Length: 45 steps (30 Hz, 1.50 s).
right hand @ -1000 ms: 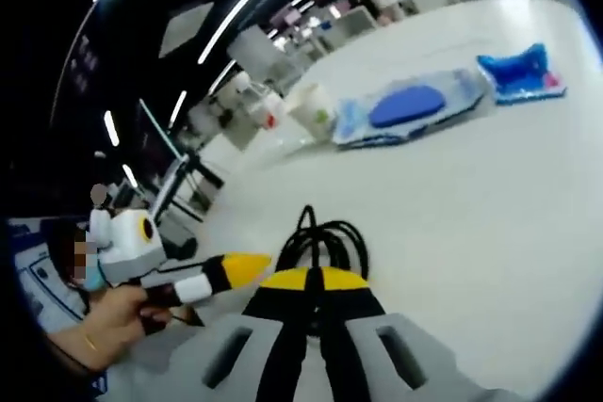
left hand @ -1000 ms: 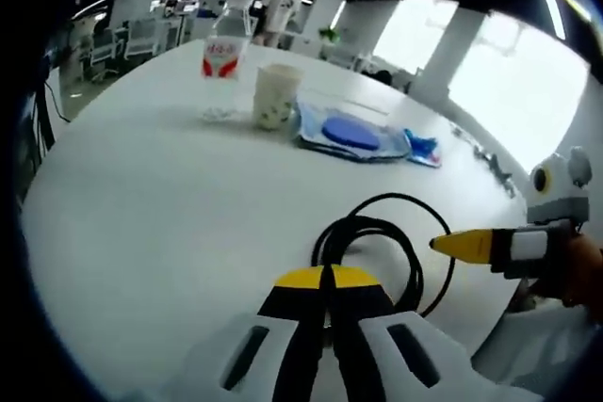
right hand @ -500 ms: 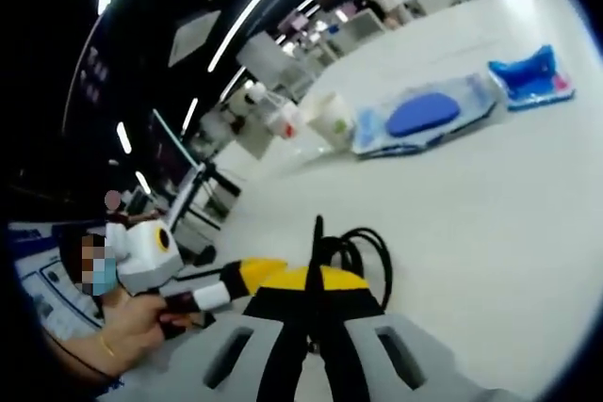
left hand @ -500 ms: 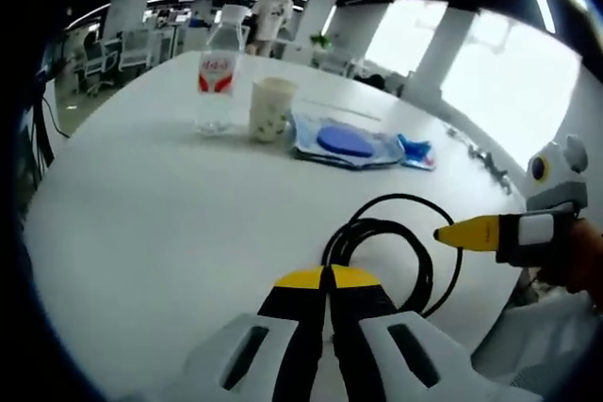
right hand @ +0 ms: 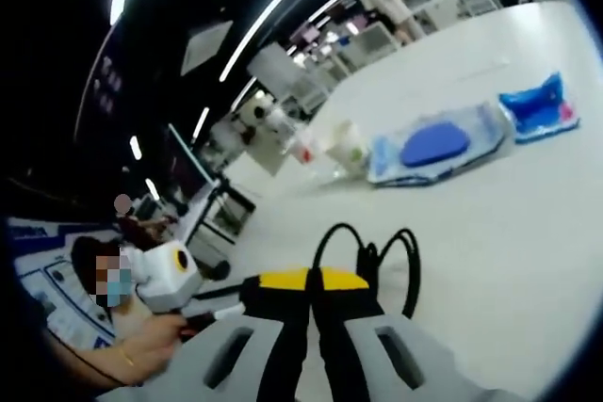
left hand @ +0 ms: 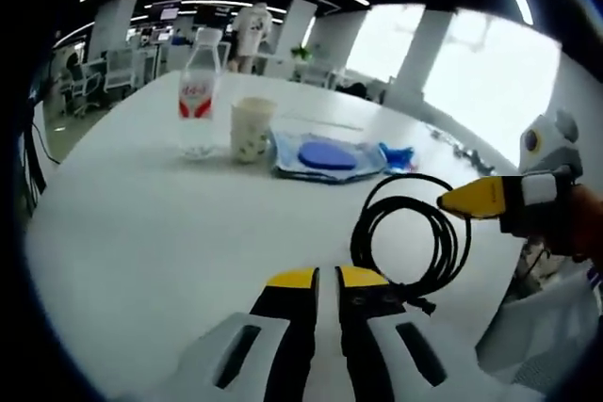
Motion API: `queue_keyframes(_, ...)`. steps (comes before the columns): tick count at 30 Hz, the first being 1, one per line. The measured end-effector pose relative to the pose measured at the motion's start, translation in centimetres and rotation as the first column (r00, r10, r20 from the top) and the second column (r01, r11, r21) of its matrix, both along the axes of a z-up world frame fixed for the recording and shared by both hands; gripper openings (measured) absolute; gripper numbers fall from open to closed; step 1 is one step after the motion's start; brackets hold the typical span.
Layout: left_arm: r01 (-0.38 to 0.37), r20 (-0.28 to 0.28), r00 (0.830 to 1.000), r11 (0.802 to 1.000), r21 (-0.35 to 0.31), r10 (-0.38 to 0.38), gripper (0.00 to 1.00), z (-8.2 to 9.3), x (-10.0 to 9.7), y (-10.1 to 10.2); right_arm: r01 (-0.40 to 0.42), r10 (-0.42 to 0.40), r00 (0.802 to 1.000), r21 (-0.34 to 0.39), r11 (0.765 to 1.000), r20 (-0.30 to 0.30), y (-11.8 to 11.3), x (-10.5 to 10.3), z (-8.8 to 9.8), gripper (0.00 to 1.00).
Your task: Arrange the tabletop items into an orderly group along one side of the table until the central work area is clear of visible clutter.
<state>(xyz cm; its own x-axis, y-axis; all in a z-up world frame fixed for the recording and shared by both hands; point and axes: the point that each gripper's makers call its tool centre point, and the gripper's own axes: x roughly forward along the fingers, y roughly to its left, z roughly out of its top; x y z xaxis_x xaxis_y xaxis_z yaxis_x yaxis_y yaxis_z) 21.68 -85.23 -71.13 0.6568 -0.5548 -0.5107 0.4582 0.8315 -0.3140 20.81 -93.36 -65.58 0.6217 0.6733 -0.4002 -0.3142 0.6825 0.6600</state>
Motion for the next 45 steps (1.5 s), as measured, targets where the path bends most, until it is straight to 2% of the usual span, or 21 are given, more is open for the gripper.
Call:
queue_keyframes(6, 0.058, 0.042, 0.997, 0.996, 0.063, -0.06, 0.22, 0.1, -0.1, -0.4, 0.042, -0.042, 0.999, 0.009, 0.999, 0.012, -2.0, 0.8, 1.1, 0.0)
queue_keyframes(12, 0.084, 0.067, 0.994, 0.994, 0.067, -0.088, 0.4, 0.9, -0.3, -1.0, 0.067, -0.067, 0.998, -0.013, 0.998, 0.003, -3.9, 1.5, 1.2, 0.0)
queue_keyframes(13, 0.091, 0.099, 0.99, 0.995, 0.05, -0.095, 0.43, 1.5, -0.2, -1.4, 0.07, -0.07, 0.998, -0.02, 0.997, 0.002, -4.1, 1.6, 1.1, 0.0)
queue_keyframes(18, 0.11, 0.109, 0.987, 0.989, 0.097, -0.12, 0.52, 1.7, -0.2, -1.4, 0.078, -0.079, 0.997, -0.034, 0.996, -0.005, -5.1, 1.9, 1.1, 0.0)
queue_keyframes(23, 0.103, 0.104, 0.987, 0.985, 0.138, -0.118, 0.67, 1.6, -0.1, -0.9, 0.066, -0.066, 0.998, -0.046, 0.997, -0.006, -5.5, 2.3, 1.5, 0.0)
queue_keyframes(30, 0.104, 0.104, 0.987, 0.984, 0.144, -0.12, 0.76, 1.8, -0.3, -0.4, 0.06, -0.061, 0.998, -0.062, 0.996, -0.008, -6.4, 3.4, 2.0, 0.0)
queue_keyframes(36, 0.101, 0.119, 0.986, 0.984, 0.149, -0.12, 0.85, 2.9, -0.3, 0.3, 0.046, -0.046, 0.999, -0.075, 0.996, -0.005, -7.1, 4.3, 2.5, 0.0)
queue_keyframes(40, 0.096, 0.14, 0.983, 0.981, 0.171, -0.12, 0.86, 3.8, -0.2, 0.9, 0.033, -0.034, 0.999, -0.079, 0.996, -0.013, -7.3, 4.7, 2.5, 0.0)
queue_keyframes(45, 0.096, 0.133, 0.984, 0.977, 0.191, -0.122, 0.88, 4.2, -0.3, 1.6, 0.013, -0.016, 0.999, -0.082, 0.997, -0.034, -7.3, 5.0, 2.1, 0.0)
